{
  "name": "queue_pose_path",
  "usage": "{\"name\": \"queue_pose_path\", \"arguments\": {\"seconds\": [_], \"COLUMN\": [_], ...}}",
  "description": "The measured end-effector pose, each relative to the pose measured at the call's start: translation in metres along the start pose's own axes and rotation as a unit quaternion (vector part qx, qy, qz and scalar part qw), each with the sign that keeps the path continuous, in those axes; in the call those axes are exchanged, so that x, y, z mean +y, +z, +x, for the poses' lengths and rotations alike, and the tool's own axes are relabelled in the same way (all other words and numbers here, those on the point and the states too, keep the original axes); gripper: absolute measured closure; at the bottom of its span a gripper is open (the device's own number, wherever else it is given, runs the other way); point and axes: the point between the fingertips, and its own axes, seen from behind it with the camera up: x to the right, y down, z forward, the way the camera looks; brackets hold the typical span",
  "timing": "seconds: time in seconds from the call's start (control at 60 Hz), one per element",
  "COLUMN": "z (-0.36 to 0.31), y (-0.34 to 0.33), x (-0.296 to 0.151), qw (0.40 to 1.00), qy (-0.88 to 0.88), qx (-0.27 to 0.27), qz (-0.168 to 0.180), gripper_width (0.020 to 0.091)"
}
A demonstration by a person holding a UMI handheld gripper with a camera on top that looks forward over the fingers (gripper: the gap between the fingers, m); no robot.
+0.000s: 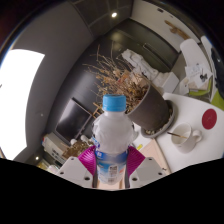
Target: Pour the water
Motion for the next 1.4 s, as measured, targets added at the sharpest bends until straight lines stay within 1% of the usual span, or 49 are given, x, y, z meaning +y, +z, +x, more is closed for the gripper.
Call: {"name": "queue_pose_path", "arguments": {"seconds": [0.05,0.167,0.367,0.517,0.6,0.667,0.833,0.9,0.967,1.067,1.15,1.183,1.267,1.35,1.4], "z": [-0.006,-0.003,0.033,0.071,0.087,0.092,0.095,0.092,0.083,0.061,0.047,0.042,0.036,0.041,0.045], "y": [0.013,0.037,0.050,0.068,0.072,0.073,0.074,0.072,0.073,0.069,0.062,0.050,0.044,0.020,0.015], "x": [-0.007,-0.019,-0.036,-0.025,-0.023,-0.022,-0.013,-0.010,-0.011,-0.027,-0.050,-0.066,-0.098,-0.140,-0.158], "qw": [0.997,0.971,0.908,0.842,0.813,0.807,0.806,0.815,0.839,0.893,0.949,0.967,0.996,0.997,0.990], "qy": [0.079,0.233,0.414,0.534,0.577,0.586,0.589,0.577,0.542,0.447,0.313,0.253,0.084,-0.057,-0.125], "qx": [-0.022,-0.052,-0.065,-0.066,-0.070,-0.067,-0.057,-0.050,-0.048,-0.050,-0.042,-0.043,-0.014,0.008,0.030], "qz": [0.000,0.006,0.029,0.031,0.038,0.040,0.024,0.014,0.003,-0.008,-0.008,-0.002,0.020,0.051,0.063], "gripper_width": [0.0755,0.0751,0.0752,0.0751,0.0753,0.0750,0.0751,0.0751,0.0751,0.0751,0.0752,0.0751,0.0752,0.0751,0.0750]}}
